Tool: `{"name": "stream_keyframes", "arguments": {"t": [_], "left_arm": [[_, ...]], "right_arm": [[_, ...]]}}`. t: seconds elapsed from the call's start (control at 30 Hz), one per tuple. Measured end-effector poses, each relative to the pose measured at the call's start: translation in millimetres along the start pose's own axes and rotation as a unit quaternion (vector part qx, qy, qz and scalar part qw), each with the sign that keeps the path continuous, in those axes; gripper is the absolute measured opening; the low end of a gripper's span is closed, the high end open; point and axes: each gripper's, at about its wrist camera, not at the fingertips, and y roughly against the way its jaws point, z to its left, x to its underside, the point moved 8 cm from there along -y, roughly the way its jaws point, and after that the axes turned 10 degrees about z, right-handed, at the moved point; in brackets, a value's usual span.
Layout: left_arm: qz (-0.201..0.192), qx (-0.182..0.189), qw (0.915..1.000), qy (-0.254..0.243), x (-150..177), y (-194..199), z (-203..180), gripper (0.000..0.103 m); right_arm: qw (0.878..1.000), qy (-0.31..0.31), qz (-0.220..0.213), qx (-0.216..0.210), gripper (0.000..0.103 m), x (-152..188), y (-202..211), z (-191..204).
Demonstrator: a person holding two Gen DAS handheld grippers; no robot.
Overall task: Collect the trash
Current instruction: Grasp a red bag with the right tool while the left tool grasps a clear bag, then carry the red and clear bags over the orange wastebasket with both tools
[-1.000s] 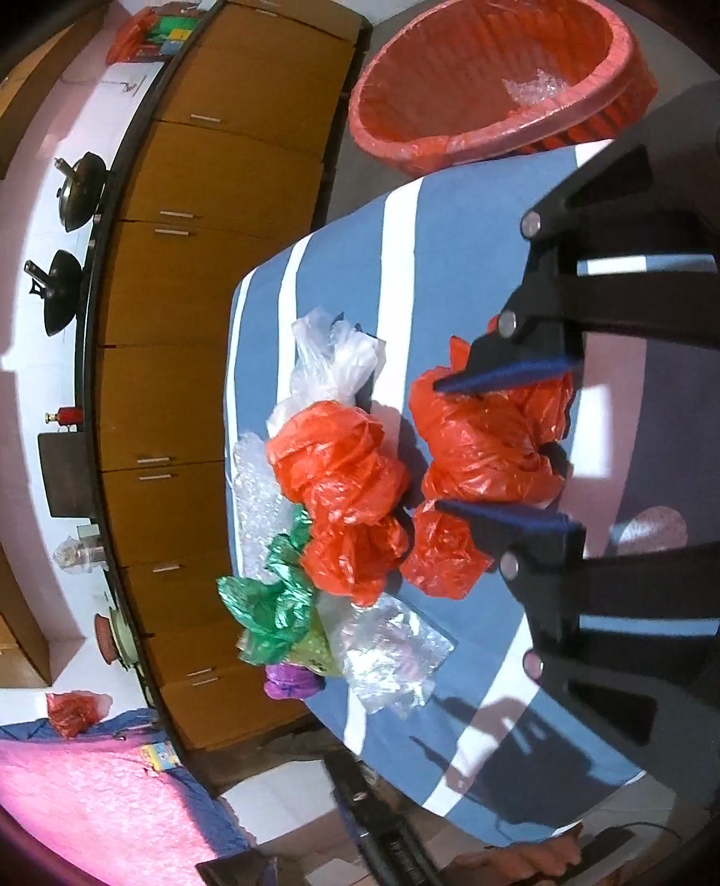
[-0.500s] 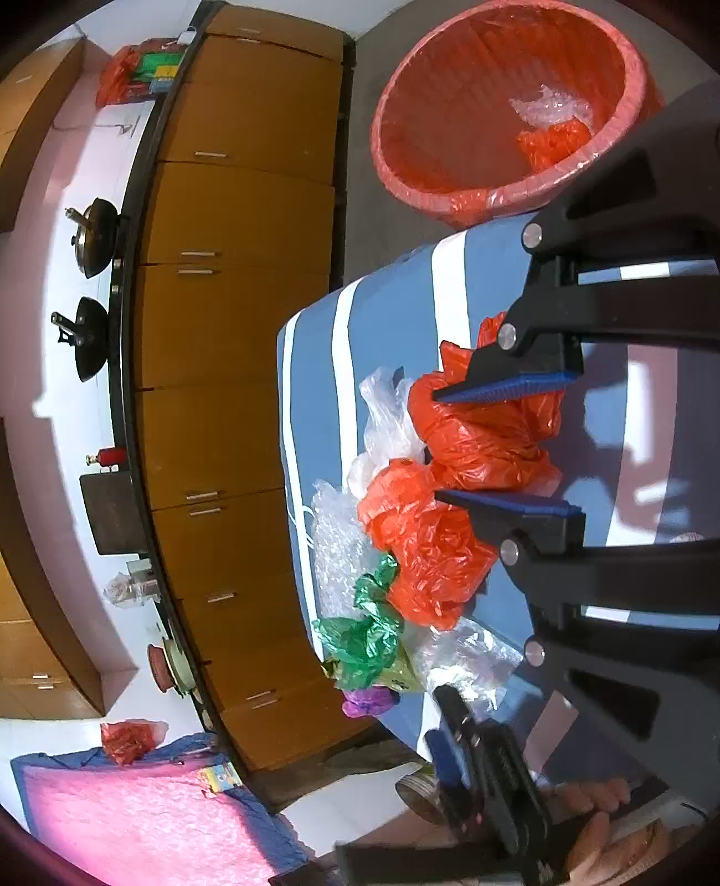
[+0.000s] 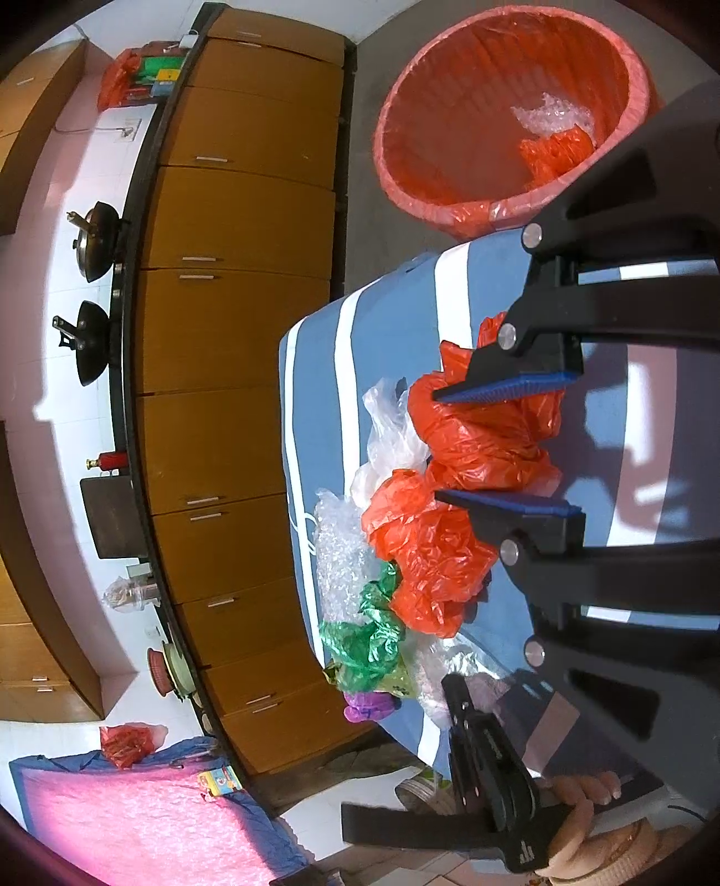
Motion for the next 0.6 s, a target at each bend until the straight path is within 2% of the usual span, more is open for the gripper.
{"name": "stream_keyframes", "arguments": {"t": [0.3,0.6], "left_arm": [[-0.058,0.000,0.9983,0.002,-1.2,55.6,11.1,0.003],[-0.114,0.013,0.9932,0.018,-25.7,101.5,18.3,0.001]], "right_arm": [[1.000,0.007,-0.012,-0.002,0.030,-5.6,10.9,5.7],[1.000,0.014,-0.025,-0.003,0.030,-12.3,24.9,12.3]]}}
